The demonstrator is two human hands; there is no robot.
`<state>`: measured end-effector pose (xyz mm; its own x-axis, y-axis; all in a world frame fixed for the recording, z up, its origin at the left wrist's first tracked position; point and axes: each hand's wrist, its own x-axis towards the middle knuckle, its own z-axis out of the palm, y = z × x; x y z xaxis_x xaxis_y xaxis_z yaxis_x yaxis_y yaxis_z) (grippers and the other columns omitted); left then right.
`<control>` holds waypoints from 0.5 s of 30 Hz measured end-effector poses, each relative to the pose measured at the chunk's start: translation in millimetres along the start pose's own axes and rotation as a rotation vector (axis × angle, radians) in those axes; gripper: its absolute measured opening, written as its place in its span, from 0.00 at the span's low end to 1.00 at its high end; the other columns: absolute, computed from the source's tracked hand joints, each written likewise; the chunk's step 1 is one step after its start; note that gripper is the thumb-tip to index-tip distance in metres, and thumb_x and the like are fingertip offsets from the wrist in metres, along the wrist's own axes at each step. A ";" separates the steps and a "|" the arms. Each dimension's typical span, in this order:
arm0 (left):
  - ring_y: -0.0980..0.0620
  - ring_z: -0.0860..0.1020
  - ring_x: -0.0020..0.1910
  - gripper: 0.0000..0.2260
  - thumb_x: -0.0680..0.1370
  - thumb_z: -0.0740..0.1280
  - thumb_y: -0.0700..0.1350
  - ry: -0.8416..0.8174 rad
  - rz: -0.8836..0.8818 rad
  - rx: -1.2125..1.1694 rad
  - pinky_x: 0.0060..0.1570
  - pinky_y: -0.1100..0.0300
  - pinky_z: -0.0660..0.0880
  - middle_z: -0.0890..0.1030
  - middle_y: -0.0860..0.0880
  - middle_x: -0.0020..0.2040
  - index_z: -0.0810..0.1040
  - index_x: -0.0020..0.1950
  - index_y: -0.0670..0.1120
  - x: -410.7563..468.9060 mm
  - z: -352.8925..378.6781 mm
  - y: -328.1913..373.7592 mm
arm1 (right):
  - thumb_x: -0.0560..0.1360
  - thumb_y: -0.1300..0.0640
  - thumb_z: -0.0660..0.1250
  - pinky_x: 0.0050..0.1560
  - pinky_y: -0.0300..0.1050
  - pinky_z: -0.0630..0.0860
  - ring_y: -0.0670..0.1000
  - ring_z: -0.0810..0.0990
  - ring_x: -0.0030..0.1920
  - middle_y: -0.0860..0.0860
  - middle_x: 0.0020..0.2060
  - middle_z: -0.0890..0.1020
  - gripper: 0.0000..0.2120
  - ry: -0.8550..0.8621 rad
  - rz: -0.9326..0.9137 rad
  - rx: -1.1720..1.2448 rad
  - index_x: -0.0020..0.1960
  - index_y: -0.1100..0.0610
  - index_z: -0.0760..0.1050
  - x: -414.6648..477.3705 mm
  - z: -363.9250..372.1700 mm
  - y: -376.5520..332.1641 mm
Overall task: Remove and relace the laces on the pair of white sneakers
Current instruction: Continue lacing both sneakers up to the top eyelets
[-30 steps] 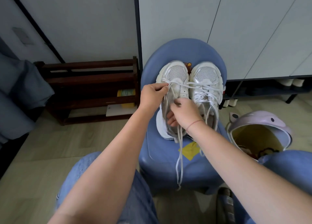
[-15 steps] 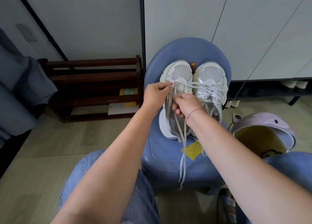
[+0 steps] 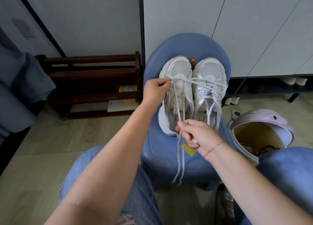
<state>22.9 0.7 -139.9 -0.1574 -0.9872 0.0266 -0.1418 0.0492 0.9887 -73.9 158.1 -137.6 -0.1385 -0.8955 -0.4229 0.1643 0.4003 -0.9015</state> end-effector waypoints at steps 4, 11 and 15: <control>0.59 0.79 0.41 0.09 0.78 0.70 0.41 0.001 -0.007 -0.009 0.51 0.63 0.78 0.84 0.52 0.46 0.84 0.57 0.43 -0.5 0.2 0.1 | 0.79 0.60 0.61 0.19 0.33 0.52 0.44 0.57 0.18 0.49 0.20 0.67 0.10 -0.070 0.042 -0.023 0.42 0.64 0.73 -19.0 -2.9 7.4; 0.58 0.80 0.45 0.09 0.78 0.70 0.41 0.000 -0.012 -0.024 0.54 0.64 0.77 0.84 0.51 0.49 0.84 0.58 0.43 -0.6 0.2 -0.2 | 0.79 0.60 0.62 0.20 0.34 0.53 0.44 0.58 0.19 0.51 0.21 0.66 0.10 -0.102 0.110 -0.145 0.41 0.63 0.75 -50.0 0.1 29.1; 0.55 0.82 0.50 0.09 0.78 0.70 0.41 -0.005 -0.019 -0.027 0.57 0.61 0.78 0.84 0.53 0.48 0.84 0.58 0.43 -0.8 0.6 -0.1 | 0.78 0.57 0.63 0.29 0.35 0.68 0.43 0.68 0.22 0.48 0.21 0.72 0.10 0.046 -0.091 -0.543 0.41 0.57 0.80 -42.4 -9.4 25.6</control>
<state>22.5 1.6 -140.1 -0.1598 -0.9871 0.0069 -0.1188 0.0262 0.9926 -73.1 208.1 -143.5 -0.1733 -0.9267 -0.3334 -0.3763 0.3752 -0.8471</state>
